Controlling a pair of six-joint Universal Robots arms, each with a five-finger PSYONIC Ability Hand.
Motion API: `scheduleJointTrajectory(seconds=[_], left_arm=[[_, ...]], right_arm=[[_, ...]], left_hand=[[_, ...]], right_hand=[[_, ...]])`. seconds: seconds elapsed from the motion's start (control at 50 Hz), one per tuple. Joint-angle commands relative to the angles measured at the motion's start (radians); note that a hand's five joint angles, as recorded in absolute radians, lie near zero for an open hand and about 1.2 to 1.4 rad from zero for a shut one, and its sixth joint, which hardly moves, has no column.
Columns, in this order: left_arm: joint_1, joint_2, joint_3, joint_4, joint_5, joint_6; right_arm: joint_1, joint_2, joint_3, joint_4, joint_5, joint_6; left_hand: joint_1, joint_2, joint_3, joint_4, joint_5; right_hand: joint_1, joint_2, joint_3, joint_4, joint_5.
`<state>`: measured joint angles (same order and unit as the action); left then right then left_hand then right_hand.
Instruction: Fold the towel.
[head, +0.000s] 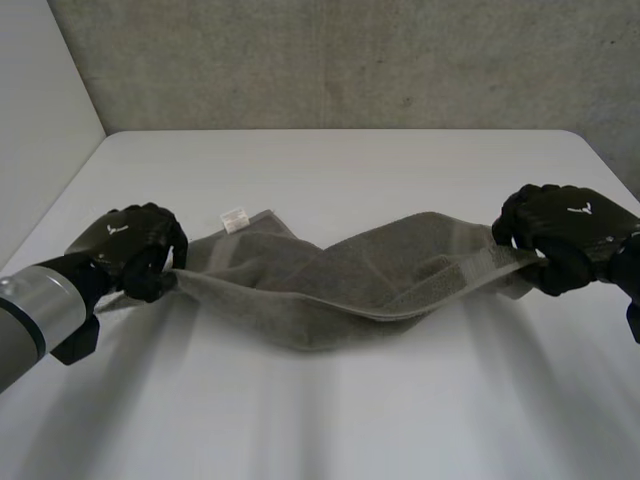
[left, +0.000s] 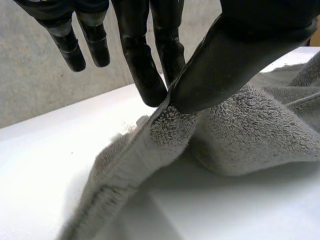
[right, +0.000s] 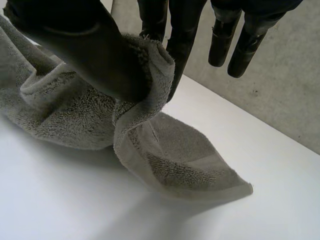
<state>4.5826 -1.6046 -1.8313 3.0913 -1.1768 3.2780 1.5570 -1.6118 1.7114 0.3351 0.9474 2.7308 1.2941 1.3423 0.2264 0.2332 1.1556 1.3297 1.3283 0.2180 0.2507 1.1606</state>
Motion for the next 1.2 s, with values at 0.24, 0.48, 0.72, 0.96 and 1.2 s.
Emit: scheduleJointTrajectory(seconds=[0.24,0.48,0.72,0.96,1.2], left_arm=[[-0.028,-0.528,0.51,0.012,-0.072,0.075],[-0.142,-0.533,1.081,0.236,-0.141,0.068],[-0.074,-0.482,0.757,0.483,-0.143,0.06],[-0.05,-0.387,0.27,0.481,-0.089,0.225],[-0.045,-0.127,0.058,0.452,-0.075,0.276]], right_arm=[[0.112,0.547,-0.542,0.044,0.223,-0.148],[0.201,0.558,-1.07,-0.417,0.41,0.107],[0.178,0.558,-0.816,-0.373,0.358,0.133],[0.08,0.432,-0.334,-0.467,0.185,0.107],[0.049,0.245,-0.079,-0.453,0.143,0.04]], left_hand=[[0.102,0.054,-0.052,-0.059,0.066],[0.102,0.054,-0.052,-0.059,0.066],[0.102,0.054,-0.052,-0.059,0.066],[0.102,0.054,-0.052,-0.059,0.066],[0.102,0.054,-0.052,-0.059,0.066]], right_hand=[[0.067,0.068,-0.043,-0.076,0.061],[0.067,0.068,-0.043,-0.076,0.061],[0.067,0.068,-0.043,-0.076,0.061],[0.067,0.068,-0.043,-0.076,0.061],[0.067,0.068,-0.043,-0.076,0.061]])
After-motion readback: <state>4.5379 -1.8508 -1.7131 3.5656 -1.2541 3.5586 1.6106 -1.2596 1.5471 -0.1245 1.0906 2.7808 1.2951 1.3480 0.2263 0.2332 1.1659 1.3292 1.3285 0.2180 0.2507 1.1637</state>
